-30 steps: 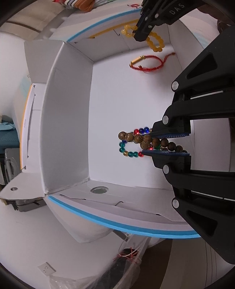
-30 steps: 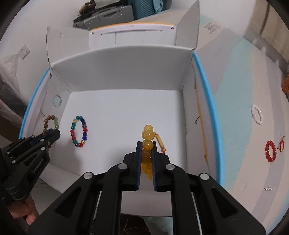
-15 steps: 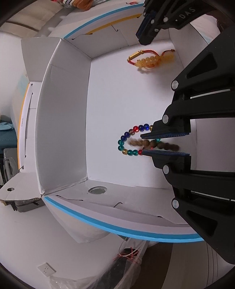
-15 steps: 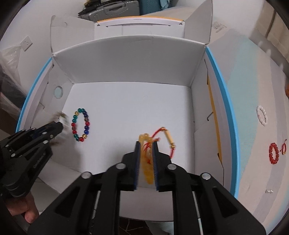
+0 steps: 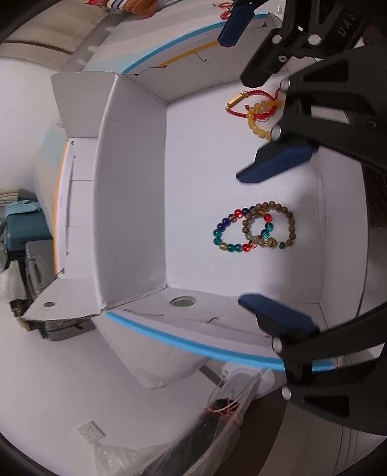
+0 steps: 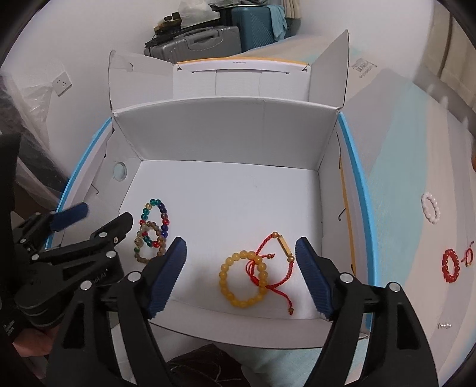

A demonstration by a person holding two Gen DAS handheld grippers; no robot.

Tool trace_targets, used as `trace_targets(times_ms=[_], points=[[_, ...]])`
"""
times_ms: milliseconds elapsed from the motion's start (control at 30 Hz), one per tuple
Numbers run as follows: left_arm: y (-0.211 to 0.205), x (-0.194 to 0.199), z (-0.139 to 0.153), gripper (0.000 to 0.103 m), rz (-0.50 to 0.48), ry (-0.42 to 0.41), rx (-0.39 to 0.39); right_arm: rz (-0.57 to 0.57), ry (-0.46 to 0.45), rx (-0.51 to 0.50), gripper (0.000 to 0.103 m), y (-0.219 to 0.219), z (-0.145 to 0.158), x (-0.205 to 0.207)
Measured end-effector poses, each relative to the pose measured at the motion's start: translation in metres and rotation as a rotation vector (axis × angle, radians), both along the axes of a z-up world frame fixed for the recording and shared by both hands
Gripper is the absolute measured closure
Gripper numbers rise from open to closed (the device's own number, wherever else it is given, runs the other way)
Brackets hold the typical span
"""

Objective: Organize jewelry
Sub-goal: 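Move both tools back toward the remaining bracelets on the bed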

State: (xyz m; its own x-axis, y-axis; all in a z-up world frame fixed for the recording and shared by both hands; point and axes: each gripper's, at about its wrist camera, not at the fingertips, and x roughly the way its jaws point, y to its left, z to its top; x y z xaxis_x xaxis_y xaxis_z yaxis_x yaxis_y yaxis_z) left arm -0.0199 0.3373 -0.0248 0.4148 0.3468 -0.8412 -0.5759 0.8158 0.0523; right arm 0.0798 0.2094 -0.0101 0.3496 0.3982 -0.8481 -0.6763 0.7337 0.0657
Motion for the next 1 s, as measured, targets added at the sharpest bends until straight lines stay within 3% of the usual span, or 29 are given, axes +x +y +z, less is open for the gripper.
trace_targets(times_ms=[100,300,433,1000], points=[[-0.004,0.000,0.006,0.017,0.003,-0.004,0.023,-0.014,-0.014,0.020,0.019,-0.006,0.006,-0.001],[-0.010,-0.001,0.015,0.012,0.007,-0.022,0.038,-0.055,-0.047,0.045,0.008,-0.018,0.017,0.001],[-0.020,0.002,0.020,0.006,-0.004,-0.024,0.061,-0.074,-0.071,0.059,0.008,-0.027,0.023,0.003],[-0.075,0.029,0.034,0.006,-0.085,-0.043,0.086,-0.192,-0.113,0.079,0.008,-0.090,0.046,0.027]])
